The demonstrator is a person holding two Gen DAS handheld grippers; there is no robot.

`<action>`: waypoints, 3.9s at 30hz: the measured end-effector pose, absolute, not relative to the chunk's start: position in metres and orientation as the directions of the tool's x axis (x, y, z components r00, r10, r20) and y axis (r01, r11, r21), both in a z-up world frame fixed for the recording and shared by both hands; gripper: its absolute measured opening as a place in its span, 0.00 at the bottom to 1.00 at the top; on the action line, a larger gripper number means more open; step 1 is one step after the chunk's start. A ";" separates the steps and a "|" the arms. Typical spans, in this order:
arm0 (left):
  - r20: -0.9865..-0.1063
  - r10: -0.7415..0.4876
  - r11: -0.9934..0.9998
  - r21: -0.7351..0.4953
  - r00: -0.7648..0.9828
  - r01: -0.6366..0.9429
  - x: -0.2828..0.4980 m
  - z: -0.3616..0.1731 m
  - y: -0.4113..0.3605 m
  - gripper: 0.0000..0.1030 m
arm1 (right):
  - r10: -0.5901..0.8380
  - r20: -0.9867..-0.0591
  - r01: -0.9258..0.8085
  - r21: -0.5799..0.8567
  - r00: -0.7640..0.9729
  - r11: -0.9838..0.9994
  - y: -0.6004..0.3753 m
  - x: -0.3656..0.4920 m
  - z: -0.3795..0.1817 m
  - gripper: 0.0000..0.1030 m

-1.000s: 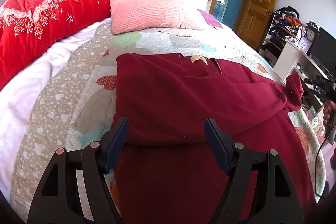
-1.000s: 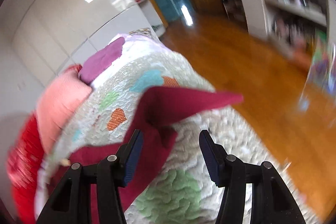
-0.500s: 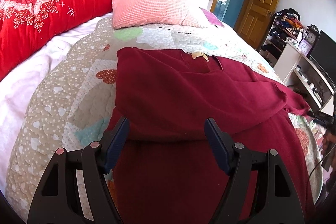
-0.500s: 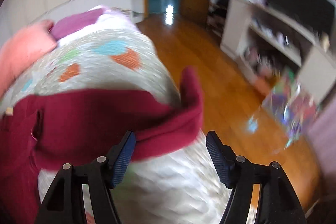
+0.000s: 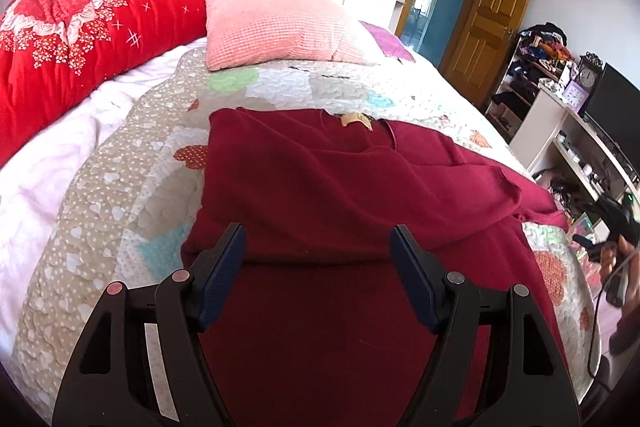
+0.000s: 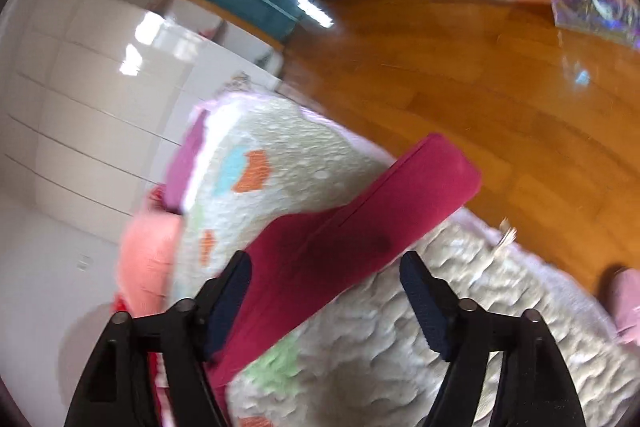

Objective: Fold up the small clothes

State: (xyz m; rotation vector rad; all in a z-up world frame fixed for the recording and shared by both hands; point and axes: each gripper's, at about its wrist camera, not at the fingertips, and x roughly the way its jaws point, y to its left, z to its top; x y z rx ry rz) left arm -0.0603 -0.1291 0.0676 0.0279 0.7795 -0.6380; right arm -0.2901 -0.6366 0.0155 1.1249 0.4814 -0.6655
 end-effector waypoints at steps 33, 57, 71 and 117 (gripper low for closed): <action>-0.601 -0.559 0.824 -0.323 0.572 0.466 -0.047 0.089 -0.099 0.72 | 0.222 -0.434 0.039 0.516 0.873 0.856 -0.467 -0.115 0.143 0.10; -0.710 -0.581 0.789 -0.372 0.398 0.489 0.053 0.070 -0.192 0.79 | 0.157 -0.681 0.161 0.379 0.715 0.911 -0.430 -0.113 0.057 0.45; -0.705 -0.579 0.763 -0.291 0.410 0.578 0.043 0.098 -0.207 0.07 | 0.104 -0.638 0.216 0.403 0.763 0.889 -0.456 -0.129 0.063 0.45; -0.794 -0.344 0.932 -0.224 0.501 0.284 0.026 0.035 -0.132 0.52 | -0.112 -0.800 0.281 0.074 0.590 0.957 -0.424 -0.102 0.022 0.41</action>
